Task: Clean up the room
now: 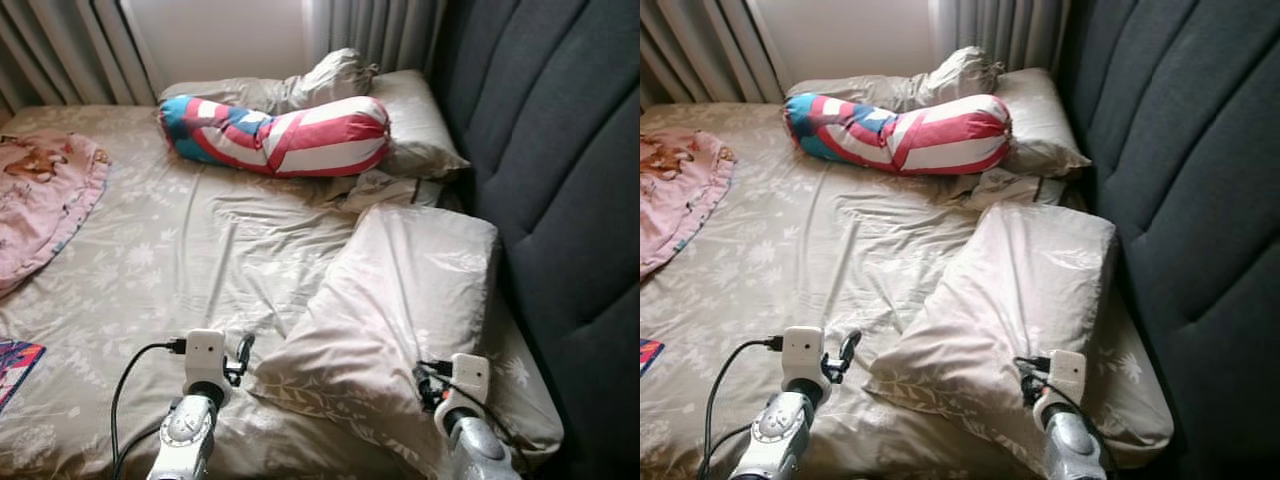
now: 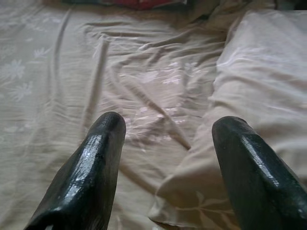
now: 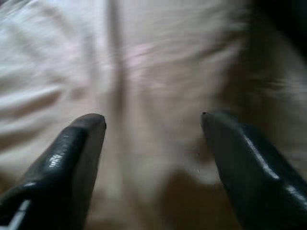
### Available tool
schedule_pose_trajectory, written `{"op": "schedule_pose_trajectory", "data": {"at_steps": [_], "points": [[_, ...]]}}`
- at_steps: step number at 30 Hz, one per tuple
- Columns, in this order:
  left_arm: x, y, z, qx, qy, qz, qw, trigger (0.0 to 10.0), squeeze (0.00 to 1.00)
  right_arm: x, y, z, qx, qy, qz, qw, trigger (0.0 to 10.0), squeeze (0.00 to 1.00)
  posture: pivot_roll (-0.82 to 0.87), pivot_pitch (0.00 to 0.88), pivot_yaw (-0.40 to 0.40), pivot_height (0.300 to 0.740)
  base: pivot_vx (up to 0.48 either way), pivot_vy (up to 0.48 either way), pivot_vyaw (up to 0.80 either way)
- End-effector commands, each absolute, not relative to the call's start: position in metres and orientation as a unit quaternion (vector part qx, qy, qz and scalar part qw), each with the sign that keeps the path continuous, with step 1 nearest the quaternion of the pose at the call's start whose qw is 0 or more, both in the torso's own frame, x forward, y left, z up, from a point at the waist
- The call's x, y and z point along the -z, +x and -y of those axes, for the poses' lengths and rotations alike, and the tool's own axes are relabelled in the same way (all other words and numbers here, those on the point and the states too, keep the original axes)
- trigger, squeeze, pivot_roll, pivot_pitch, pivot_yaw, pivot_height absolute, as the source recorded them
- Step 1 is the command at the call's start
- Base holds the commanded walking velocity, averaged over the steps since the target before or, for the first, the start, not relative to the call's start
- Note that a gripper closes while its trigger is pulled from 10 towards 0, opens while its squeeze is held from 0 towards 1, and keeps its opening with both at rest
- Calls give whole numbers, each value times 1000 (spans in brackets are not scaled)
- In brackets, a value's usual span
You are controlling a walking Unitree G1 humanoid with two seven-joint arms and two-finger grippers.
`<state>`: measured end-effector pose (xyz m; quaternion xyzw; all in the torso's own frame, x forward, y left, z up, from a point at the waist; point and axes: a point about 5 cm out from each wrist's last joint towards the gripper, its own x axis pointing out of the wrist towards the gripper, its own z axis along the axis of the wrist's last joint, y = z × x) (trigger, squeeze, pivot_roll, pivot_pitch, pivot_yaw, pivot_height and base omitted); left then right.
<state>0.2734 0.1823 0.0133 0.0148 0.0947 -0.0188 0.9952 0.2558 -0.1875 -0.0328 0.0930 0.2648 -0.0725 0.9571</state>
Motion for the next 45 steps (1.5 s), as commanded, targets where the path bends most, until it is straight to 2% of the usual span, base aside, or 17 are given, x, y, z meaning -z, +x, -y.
{"op": "schedule_pose_trajectory", "data": {"at_steps": [1, 6, 12, 22, 23, 24, 25, 26, 45], "points": [[-9, 269, -184, 24, 19, -108, 994, 10000, 0, 26, 264, 201, 108, 113, -261, 953, 10000, 1000, -70, 53, -21, 675, 0, 0, 0], [-9, 268, -185, 27, 20, -108, 994, 10000, 0, 19, 273, 203, 114, 126, -254, 952, 10000, 1000, -65, 57, -11, 675, 0, 0, 0], [-9, 267, -188, 31, 29, -108, 993, 10000, 0, 19, 278, 190, 76, 104, -275, 953, 10000, 1000, -47, 71, 7, 675, 0, 0, 0], [-14, 266, -195, 37, 41, -104, 993, 10000, 0, 18, 279, 186, 92, 111, -271, 952, 10000, 988, -36, 101, 33, 675, 0, 0, 0], [-15, 267, -195, 37, 42, -102, 993, 10000, 0, 18, 279, 186, 93, 111, -270, 952, 10000, 647, -36, 101, 33, 675, 0, 0, 0], [-16, 268, -195, 37, 42, -100, 993, 10000, 0, 18, 280, 186, 93, 110, -270, 952, 10000, 647, -36, 101, 33, 675, 0, 0, 0], [-19, 270, -195, 38, 42, -94, 994, 10000, 0, 17, 280, 185, 93, 109, -269, 952, 10000, 35, -33, 107, 34, 675, 0, 0, 0], [-22, 271, -196, 39, 42, -89, 994, 10000, 0, 17, 280, 185, 91, 108, -268, 953, 10000, 0, -25, 117, 36, 675, 0, 0, 0], [-44, 260, -195, 58, 34, -68, 995, 10000, 0, 16, 282, 185, 106, 118, -266, 951, 10000, 0, -9, 205, 77, 675, 0, 0, 0]]}}
